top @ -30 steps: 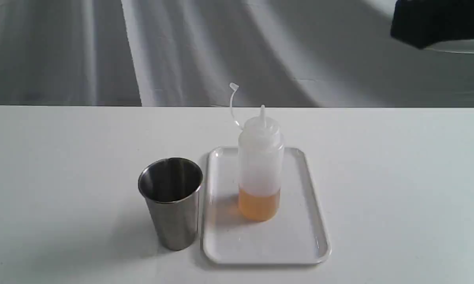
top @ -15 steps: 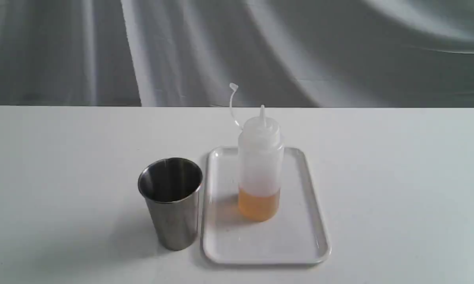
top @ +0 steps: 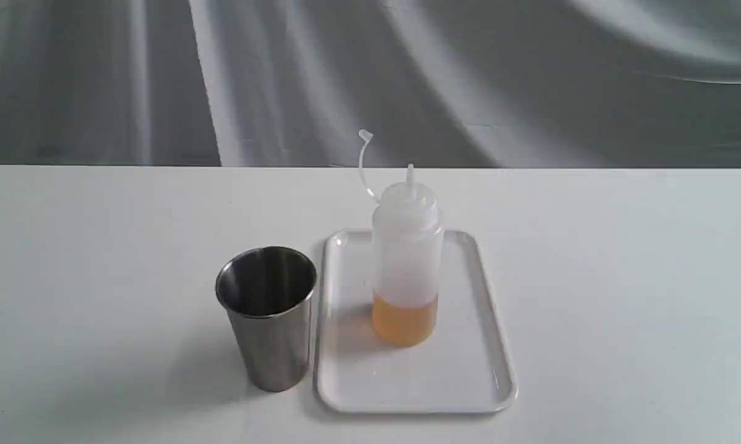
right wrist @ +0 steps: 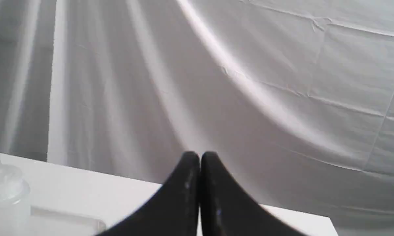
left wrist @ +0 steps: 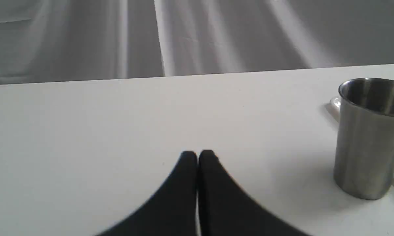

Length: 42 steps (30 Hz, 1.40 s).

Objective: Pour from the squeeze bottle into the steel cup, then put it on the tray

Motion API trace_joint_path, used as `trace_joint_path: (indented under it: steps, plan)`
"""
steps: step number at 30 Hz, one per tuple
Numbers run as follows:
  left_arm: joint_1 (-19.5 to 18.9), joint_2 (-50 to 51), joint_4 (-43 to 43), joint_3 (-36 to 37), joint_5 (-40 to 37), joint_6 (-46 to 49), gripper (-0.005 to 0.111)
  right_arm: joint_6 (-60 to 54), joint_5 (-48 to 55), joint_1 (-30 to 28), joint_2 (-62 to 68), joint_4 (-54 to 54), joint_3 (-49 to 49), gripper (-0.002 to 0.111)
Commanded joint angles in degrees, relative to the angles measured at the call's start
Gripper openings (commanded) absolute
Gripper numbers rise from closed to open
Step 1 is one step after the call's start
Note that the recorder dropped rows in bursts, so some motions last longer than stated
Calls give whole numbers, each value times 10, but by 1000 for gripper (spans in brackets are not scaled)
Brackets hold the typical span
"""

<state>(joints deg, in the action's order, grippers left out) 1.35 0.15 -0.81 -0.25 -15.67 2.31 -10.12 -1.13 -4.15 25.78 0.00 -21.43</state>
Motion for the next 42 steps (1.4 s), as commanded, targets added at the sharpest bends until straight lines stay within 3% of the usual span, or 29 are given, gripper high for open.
trace_joint_path:
  steps: [1,17,26,33,42]
  plan:
    - [-1,-1,-1,3,4,-2,0,1,-1,-5,-44,-4,44,0]
    - [-1,-1,-1,3,4,-3,0,1,-1,-5,-236,-4,194,0]
    - [-1,-1,-1,3,4,-2,0,1,11,-85,-258,-4,210,0]
    - [-1,-1,-1,3,4,-4,0,1,35,-84,-258,-4,214,0]
    - [-1,-1,-1,3,4,-2,0,1,151,-84,-258,-4,214,0]
